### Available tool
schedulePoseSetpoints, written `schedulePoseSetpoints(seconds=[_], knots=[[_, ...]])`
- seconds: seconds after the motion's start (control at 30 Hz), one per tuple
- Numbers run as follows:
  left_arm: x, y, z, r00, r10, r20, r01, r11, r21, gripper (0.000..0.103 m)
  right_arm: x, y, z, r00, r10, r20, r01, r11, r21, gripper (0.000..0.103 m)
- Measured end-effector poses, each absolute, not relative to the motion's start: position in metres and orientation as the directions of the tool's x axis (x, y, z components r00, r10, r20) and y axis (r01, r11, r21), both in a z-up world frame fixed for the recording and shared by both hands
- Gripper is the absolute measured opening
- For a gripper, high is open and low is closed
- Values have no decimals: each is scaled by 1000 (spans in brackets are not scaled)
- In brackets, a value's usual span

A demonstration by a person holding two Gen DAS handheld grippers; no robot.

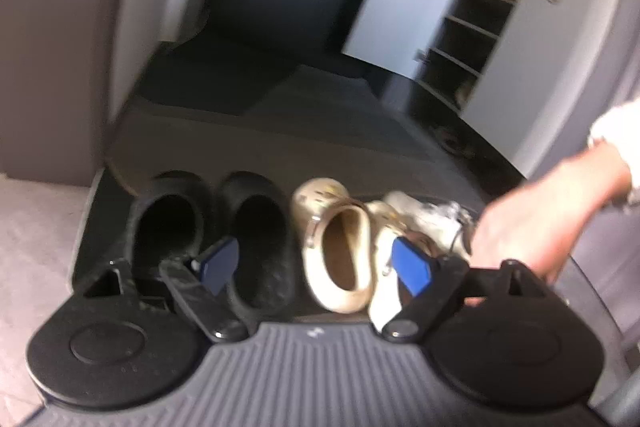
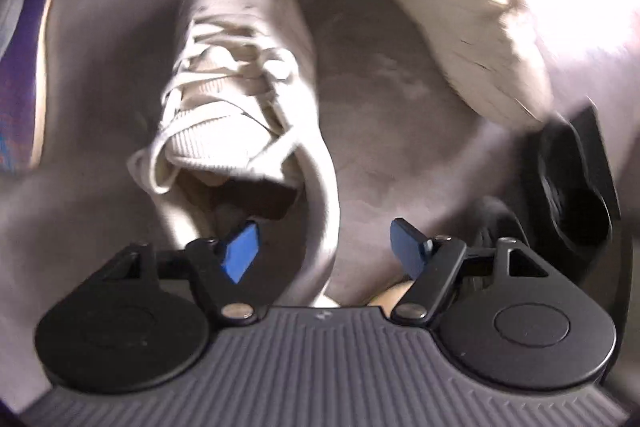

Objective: Organize scattered shoes
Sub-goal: 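Close the right gripper on the sneaker heel while the left gripper releases it, then lower the sneaker beside the white sneakers and open the right gripper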

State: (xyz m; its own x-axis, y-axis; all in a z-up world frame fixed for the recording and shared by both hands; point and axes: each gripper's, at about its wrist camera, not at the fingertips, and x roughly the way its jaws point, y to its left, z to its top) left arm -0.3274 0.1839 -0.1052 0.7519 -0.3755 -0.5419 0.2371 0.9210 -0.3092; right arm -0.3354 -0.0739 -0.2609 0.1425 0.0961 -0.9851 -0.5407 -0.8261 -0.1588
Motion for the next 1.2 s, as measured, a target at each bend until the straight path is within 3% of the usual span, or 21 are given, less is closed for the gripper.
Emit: schedulePoseSetpoints(seconds=[0.17,0.27,0.37,0.53,0.7,0.8,0.97,1.2], knots=[[-328,195,-95,775,-344,-531,199,929,-312,85,-343,-65,-281,107,91,-990,-509,-851,-133,62],[-326,192,-95,779,-347,-523,201,928,-315,85,-337,-68,-288,85,48,-995,-562,-823,-87,31],[-322,190,-97,775,-352,-525,202,925,-322,85,-330,-74,-284,48,56,-997,-634,-770,-74,27],[-316,187,-105,765,-369,-528,207,917,-341,85,-314,-89,-268,-100,51,-994,-866,-496,61,25],[-307,183,-108,770,-373,-518,217,916,-337,85,-303,-133,-245,-249,165,-954,-968,-52,244,21],[-301,182,-107,777,-372,-509,209,914,-349,85,-299,-157,-244,-284,253,-925,-921,196,337,21],[-295,183,-107,792,-356,-497,179,912,-369,85,-301,-200,-244,-218,484,-847,-656,570,495,21],[-296,175,-107,791,-358,-496,174,909,-380,84,-313,-178,-265,15,547,-837,-453,750,482,21]])
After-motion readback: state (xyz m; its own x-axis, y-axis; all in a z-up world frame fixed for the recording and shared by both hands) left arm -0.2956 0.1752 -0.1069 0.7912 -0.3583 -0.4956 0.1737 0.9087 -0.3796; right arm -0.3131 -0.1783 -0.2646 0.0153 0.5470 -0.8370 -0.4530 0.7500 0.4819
